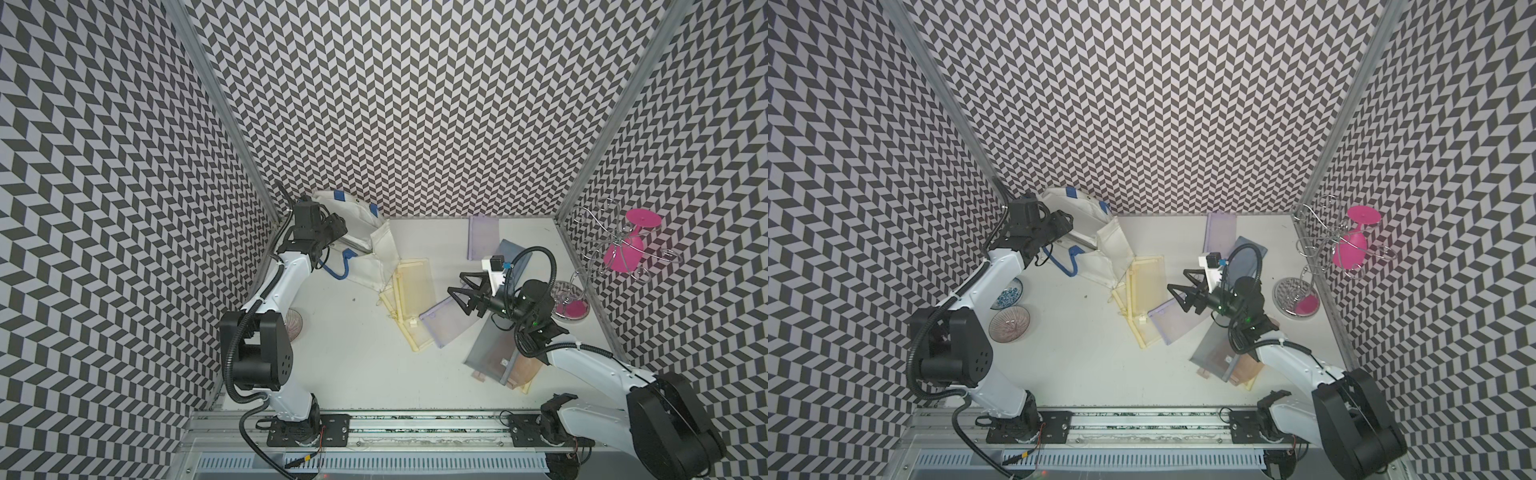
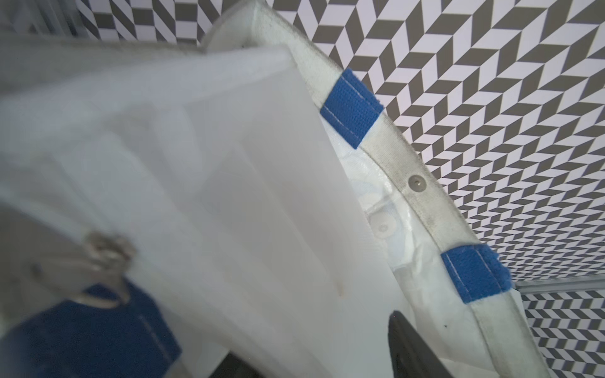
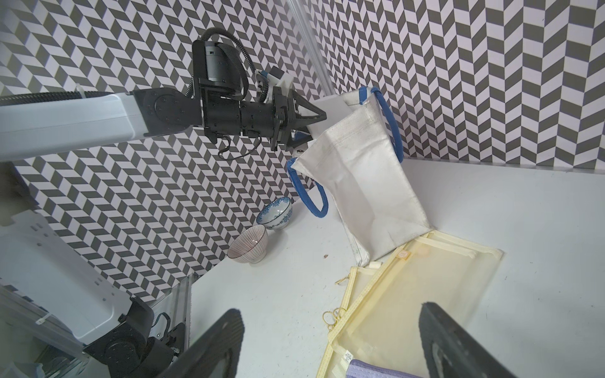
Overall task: Put the pencil pouch into the canvas bag
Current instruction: Place the pencil pouch in the canvas bag.
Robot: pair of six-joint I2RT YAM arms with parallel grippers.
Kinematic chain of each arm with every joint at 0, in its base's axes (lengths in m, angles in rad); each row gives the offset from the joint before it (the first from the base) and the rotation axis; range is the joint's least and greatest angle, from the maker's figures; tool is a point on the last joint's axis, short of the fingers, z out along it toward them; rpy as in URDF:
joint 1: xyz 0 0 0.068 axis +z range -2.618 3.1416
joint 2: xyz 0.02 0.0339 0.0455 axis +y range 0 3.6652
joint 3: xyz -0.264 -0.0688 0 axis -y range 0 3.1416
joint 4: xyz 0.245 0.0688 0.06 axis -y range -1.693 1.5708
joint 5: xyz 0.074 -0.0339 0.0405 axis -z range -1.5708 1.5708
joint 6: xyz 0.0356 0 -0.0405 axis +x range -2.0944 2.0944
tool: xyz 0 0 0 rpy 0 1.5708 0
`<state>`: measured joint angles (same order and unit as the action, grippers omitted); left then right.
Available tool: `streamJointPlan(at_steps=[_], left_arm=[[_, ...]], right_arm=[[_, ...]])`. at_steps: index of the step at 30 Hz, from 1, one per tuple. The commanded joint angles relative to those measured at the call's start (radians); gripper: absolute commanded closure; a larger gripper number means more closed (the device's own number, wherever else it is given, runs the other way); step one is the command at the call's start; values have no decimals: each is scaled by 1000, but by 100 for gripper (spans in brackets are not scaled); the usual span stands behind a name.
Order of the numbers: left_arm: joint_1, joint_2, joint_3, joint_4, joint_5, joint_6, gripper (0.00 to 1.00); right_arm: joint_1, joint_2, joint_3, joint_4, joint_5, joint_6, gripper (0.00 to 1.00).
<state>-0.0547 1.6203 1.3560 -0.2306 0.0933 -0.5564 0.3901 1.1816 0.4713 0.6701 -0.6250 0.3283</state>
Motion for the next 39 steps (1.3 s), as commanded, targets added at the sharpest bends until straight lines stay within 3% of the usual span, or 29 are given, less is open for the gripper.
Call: streamJointPlan(at_steps=[1,4,7,11,18,22,32,39], left_arm=[[-8,-92,10,-27,-61,37,29],[-8,-131,18,-50,-126,94,15],[-7,-149,42,-85,-225,153,14],[-38,-167,67,-82,-292,244,36],[-89,116,374,-210,-313,321,35],[-88,256,495,-253,-386,334,35],[-52,464,570,-280,-382,343,34],[-48,514,543,-283,-357,324,34]], right_arm=[[5,-19,-14,37,8,-12,16],[6,-22,-16,37,10,-12,16],[5,-23,-17,39,10,-12,16],[5,-18,-14,31,19,-9,16],[6,-10,-4,9,30,-11,16],[5,-22,-7,3,45,-21,16],[6,-10,-8,18,34,-15,16],[5,-7,-7,13,38,-15,16]])
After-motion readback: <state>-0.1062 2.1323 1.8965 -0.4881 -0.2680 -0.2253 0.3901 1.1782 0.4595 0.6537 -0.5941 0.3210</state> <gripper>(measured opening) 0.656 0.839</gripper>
